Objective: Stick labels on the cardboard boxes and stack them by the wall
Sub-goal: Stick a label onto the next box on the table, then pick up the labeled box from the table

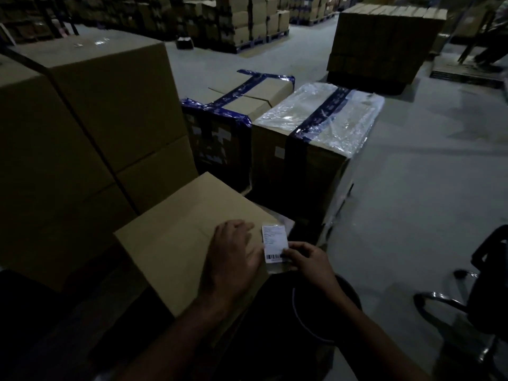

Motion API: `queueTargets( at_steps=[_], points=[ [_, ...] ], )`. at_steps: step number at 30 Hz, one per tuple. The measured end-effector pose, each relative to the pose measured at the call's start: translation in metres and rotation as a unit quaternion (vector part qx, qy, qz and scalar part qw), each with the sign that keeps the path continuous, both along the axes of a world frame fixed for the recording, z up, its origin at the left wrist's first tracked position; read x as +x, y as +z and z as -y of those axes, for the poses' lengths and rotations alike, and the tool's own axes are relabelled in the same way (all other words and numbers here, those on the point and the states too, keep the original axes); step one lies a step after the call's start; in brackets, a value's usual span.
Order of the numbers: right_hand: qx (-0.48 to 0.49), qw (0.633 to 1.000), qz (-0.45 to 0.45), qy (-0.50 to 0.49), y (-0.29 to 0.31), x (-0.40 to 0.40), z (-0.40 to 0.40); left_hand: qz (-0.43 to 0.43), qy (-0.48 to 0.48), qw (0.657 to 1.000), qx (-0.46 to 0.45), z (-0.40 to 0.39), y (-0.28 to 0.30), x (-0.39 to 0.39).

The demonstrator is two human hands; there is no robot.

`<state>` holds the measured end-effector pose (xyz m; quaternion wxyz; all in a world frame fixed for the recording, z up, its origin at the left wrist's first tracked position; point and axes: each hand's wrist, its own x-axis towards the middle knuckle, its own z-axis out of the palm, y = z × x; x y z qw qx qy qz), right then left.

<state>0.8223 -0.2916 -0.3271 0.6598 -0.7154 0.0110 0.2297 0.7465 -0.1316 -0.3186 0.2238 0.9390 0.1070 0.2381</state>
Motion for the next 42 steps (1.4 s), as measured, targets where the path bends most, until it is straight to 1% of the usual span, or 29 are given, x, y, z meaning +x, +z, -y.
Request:
queueTargets(
  at_steps=[5, 7, 8, 10, 12, 14, 16, 18, 21, 24, 27, 29, 31, 32, 35, 38, 40, 42],
  points=[
    [-0.023, 0.997, -0.073, -0.027, -0.04, 0.017, 0.06, 0.044, -0.095, 0.994, 0.014, 0.088, -0.029, 0.037],
    [-0.041, 0.994, -0.099, -0.031, -0.059, 0.025, 0.084, 0.05, -0.13, 0.99, -0.005, 0.116, -0.044, 0.046],
    [-0.05, 0.992, -0.113, -0.03, -0.068, 0.029, 0.095, 0.032, -0.139, 0.989, -0.028, 0.127, -0.054, 0.049],
    [-0.088, 0.987, -0.131, -0.03, -0.091, 0.038, 0.113, -0.058, -0.134, 0.987, -0.065, 0.143, -0.079, 0.054],
    [-0.131, 0.979, -0.15, -0.031, -0.113, 0.046, 0.126, -0.155, -0.133, 0.977, -0.066, 0.148, -0.106, 0.058],
    [-0.169, 0.971, -0.167, -0.037, -0.134, 0.055, 0.139, -0.221, -0.143, 0.963, -0.062, 0.155, -0.126, 0.063],
    [-0.196, 0.965, -0.171, -0.037, -0.151, 0.063, 0.148, -0.265, -0.141, 0.952, -0.063, 0.164, -0.136, 0.069],
    [-0.218, 0.962, -0.163, -0.025, -0.162, 0.072, 0.154, -0.286, -0.126, 0.948, -0.062, 0.17, -0.142, 0.074],
    [-0.224, 0.959, -0.17, -0.028, -0.179, 0.088, 0.158, -0.29, -0.103, 0.949, -0.066, 0.175, -0.149, 0.08],
    [-0.251, 0.946, -0.199, -0.042, -0.201, 0.096, 0.17, -0.284, -0.086, 0.953, -0.064, 0.175, -0.153, 0.084],
    [-0.254, 0.94, -0.228, 0.005, -0.222, 0.094, 0.185, -0.27, -0.062, 0.958, -0.074, 0.174, -0.153, 0.085],
    [-0.277, 0.932, -0.23, 0.042, -0.223, 0.093, 0.186, -0.257, -0.047, 0.962, -0.079, 0.172, -0.151, 0.085],
    [-0.285, 0.933, -0.207, 0.079, -0.207, 0.093, 0.178, -0.231, -0.037, 0.969, -0.081, 0.168, -0.145, 0.083],
    [-0.275, 0.939, -0.181, 0.101, -0.196, 0.094, 0.169, -0.216, -0.033, 0.972, -0.082, 0.166, -0.14, 0.083],
    [-0.241, 0.956, -0.052, 0.16, -0.155, 0.097, 0.14, -0.155, -0.014, 0.984, -0.083, 0.157, -0.116, 0.082],
    [-0.18, 0.964, 0.062, 0.186, -0.11, 0.102, 0.106, -0.061, 0.018, 0.993, -0.097, 0.147, -0.081, 0.081],
    [-0.137, 0.961, 0.136, 0.199, -0.077, 0.102, 0.082, 0.006, 0.042, 0.996, -0.084, 0.138, -0.053, 0.075],
    [-0.089, 0.954, 0.189, 0.213, -0.044, 0.1, 0.058, 0.069, 0.077, 0.992, -0.069, 0.128, -0.025, 0.066]
  ],
)
